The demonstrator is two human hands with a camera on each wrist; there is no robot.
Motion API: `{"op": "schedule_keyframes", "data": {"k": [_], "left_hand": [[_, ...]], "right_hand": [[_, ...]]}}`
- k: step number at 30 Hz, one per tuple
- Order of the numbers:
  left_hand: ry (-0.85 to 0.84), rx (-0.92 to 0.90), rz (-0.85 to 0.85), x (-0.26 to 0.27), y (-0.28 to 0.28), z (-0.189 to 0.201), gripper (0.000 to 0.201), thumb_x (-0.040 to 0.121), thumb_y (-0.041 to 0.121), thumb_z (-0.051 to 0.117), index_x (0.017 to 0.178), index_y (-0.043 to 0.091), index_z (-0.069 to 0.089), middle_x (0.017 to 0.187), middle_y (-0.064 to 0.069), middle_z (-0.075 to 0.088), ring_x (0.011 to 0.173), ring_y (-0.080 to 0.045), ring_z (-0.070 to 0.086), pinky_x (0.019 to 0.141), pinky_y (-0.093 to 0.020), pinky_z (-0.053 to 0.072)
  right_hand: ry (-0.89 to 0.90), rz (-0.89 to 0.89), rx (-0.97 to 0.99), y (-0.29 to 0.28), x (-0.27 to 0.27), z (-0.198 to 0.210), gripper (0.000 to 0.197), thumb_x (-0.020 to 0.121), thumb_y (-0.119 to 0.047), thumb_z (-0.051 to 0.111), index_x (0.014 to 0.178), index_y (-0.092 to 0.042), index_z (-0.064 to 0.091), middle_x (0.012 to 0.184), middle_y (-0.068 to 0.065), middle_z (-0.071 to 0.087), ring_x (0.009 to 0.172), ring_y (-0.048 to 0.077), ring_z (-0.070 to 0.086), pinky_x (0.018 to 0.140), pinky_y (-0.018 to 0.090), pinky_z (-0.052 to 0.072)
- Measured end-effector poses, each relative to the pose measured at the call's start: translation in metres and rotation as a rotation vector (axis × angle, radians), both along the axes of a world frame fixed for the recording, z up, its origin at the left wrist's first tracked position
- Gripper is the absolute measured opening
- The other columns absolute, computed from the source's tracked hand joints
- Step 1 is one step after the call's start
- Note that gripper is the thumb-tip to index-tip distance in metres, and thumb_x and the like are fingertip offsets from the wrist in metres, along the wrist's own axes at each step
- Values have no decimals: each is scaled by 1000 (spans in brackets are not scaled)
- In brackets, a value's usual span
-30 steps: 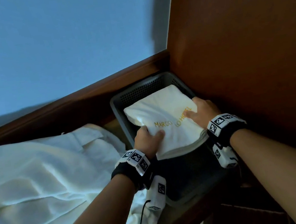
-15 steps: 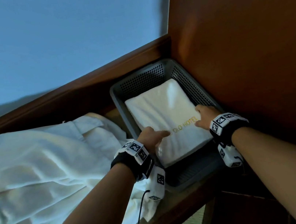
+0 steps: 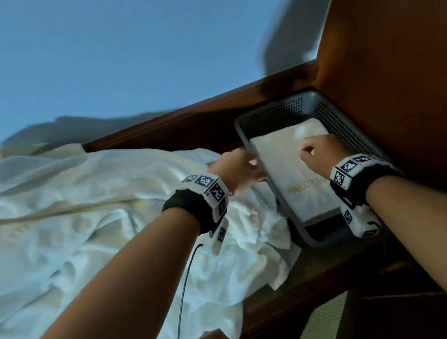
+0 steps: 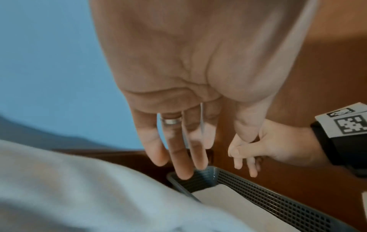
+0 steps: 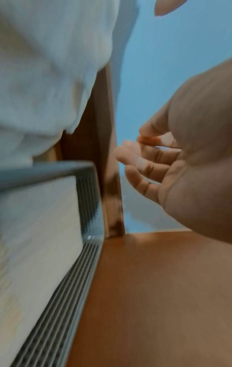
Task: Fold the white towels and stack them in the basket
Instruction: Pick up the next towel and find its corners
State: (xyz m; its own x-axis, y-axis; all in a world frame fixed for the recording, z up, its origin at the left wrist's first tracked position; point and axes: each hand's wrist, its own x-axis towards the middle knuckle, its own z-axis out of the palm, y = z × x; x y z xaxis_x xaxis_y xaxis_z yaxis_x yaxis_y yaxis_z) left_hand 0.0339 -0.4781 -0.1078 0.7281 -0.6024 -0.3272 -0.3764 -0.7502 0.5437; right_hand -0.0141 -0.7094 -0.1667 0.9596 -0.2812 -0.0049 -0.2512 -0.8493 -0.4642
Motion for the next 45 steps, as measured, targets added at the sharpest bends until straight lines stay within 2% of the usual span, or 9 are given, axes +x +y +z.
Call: {"op": "schedule_keyframes", "data": {"k": [10,14,17,23,28,32,37,41,45], "left_hand": [[-430,-69,174,-42,277,80,19,97,34,61,100,20,74,98,-1,75,91,-22,67,86,-38,54],[-501,1,364,-57,390,84,17,93,33,63,93,22,76,96,-5,75,87,-27,68,82,-41,56],[-541,77,401,-64,443,78,18,91,36,66,97,22,74,97,-3,74,89,-27,68,82,-41,56],[-592,288,221,-83,452,31,39,91,46,63,125,27,62,120,1,61,109,-26,60,77,-33,45],[-638,472,145,-84,433,-1,58,87,45,67,137,23,48,136,-10,46,123,-35,50,88,-44,47],[-735,516,47,-75,438,-2,50,57,28,87,101,20,65,96,-10,62,79,-34,64,53,-38,47],[-817,292,94,-53,458,43,13,84,23,56,94,15,61,80,-7,64,66,-34,65,49,-34,42],[-812,96,352,-34,499,114,24,92,33,46,96,17,62,79,-9,66,67,-37,60,58,-40,49],[-922,8,377,-33,548,185,17,86,29,47,90,16,56,81,-8,60,71,-34,52,62,-41,45]], "right_hand": [[-312,250,40,272,-22,88,15,88,-13,58,82,-14,72,71,6,68,69,27,63,67,35,52],[-275,460,10,372,-31,93,12,89,-22,60,91,-17,70,88,4,70,83,28,64,78,41,53],[-82,583,-194,423,-31,93,33,94,-29,60,125,-20,61,122,1,58,111,25,57,92,38,49],[70,544,-555,444,-11,82,59,87,-20,64,140,-27,41,135,2,43,124,26,44,98,45,43],[158,476,-584,424,3,72,45,92,-34,59,134,-29,44,127,1,51,118,26,48,95,43,43],[166,525,-422,420,20,87,19,91,-33,58,109,-26,62,114,1,62,105,25,57,84,34,45],[26,579,-330,433,48,134,13,93,-19,56,98,-14,67,107,10,63,101,33,59,84,37,48],[-116,486,-233,447,63,180,10,90,-14,57,92,-19,65,97,15,67,92,37,63,73,36,46],[-230,549,-133,494,65,234,11,86,-15,62,88,-25,60,91,10,68,87,31,63,73,38,52]]}}
